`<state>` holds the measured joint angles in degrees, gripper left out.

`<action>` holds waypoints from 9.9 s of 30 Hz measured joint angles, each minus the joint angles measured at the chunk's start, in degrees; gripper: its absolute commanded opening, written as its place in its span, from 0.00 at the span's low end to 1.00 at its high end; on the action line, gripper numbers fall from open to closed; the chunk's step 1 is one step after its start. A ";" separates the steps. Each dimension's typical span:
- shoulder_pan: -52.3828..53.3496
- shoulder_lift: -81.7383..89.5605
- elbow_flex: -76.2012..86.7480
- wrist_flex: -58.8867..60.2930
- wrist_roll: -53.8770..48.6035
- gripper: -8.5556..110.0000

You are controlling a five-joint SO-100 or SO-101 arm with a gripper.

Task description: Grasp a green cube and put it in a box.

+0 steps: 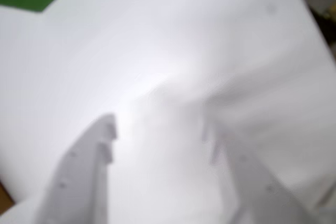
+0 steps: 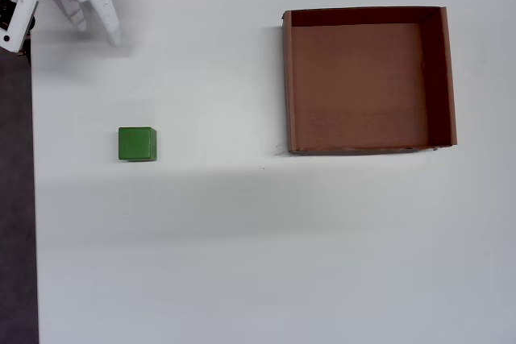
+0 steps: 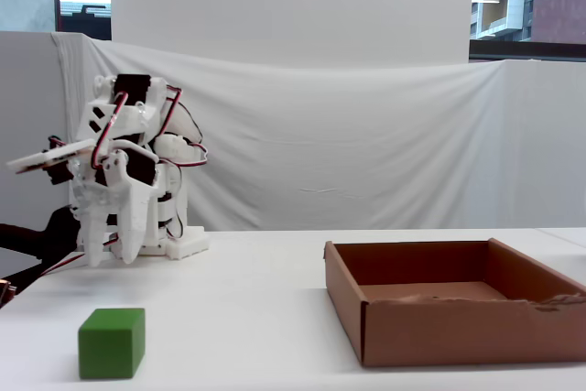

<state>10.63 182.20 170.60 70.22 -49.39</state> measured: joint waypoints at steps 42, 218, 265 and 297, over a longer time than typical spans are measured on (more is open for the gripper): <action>-0.35 0.00 0.00 0.00 0.35 0.26; -11.87 -119.62 -97.82 -0.53 -17.40 0.18; -31.29 -85.43 -82.35 15.12 -11.43 0.17; -57.92 -106.79 -110.65 20.48 -8.35 0.18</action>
<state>-47.29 75.41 59.94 90.70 -57.74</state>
